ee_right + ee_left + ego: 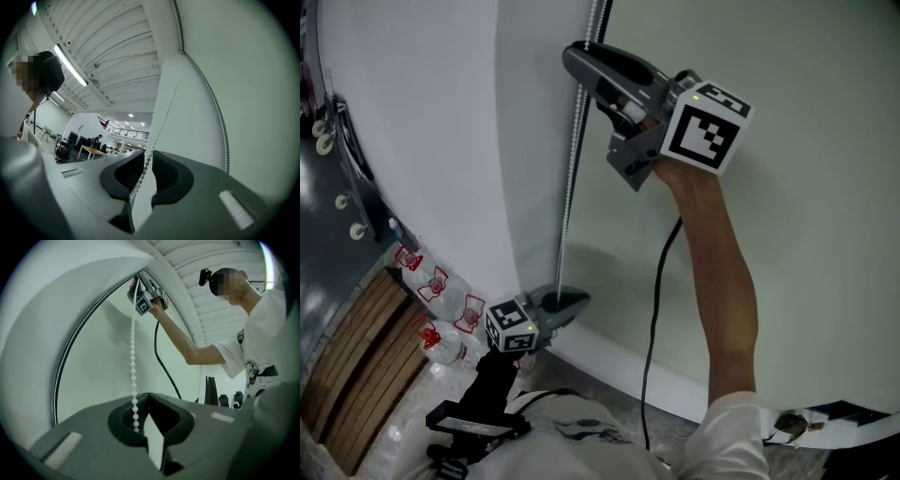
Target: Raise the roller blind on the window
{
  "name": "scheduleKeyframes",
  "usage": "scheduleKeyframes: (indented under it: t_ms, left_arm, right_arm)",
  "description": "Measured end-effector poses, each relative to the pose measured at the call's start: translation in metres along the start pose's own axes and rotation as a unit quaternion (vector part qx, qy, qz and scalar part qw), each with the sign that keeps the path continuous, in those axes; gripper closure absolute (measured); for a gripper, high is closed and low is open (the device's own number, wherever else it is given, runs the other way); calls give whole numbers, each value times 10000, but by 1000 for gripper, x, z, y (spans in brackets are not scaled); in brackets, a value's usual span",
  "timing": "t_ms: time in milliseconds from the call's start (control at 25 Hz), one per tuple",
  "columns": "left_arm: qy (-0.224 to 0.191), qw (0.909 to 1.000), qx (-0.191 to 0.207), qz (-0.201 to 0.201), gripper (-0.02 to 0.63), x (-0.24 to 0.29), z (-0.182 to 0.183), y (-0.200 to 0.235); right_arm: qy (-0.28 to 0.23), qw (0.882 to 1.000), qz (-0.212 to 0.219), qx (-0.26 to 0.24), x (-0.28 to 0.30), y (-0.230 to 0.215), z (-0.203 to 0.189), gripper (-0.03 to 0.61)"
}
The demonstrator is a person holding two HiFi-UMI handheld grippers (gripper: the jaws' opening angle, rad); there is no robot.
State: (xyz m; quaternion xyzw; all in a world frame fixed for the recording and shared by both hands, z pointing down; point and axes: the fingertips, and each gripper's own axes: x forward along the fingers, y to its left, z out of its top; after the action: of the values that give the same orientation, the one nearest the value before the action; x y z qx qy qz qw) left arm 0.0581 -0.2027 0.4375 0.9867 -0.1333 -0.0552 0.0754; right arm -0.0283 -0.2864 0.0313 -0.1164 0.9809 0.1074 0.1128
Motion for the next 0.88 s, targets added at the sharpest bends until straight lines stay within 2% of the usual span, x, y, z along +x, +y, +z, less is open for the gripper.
scheduleKeyframes:
  t_ms: [120, 280, 400, 520, 880]
  left_arm:
    - [3, 10000, -29, 18, 615, -3, -1, 1]
    - [15, 10000, -95, 19, 615, -2, -5, 1]
    - [42, 9999, -107, 0, 615, -1, -6, 0]
    - [60, 9999, -112, -6, 615, -2, -6, 1]
    - [92, 9999, -99, -31, 615, -2, -4, 1]
  right_arm:
    - [-72, 9999, -74, -3, -1, 0, 3, 560]
    - [-188, 9997, -55, 171, -7, 1, 5, 563]
    - [-22, 9993, 10, 377, -9, 4, -1, 565]
    - [221, 9992, 28, 320, -11, 8, -11, 565]
    - [241, 9986, 279, 375, -22, 29, -9, 566]
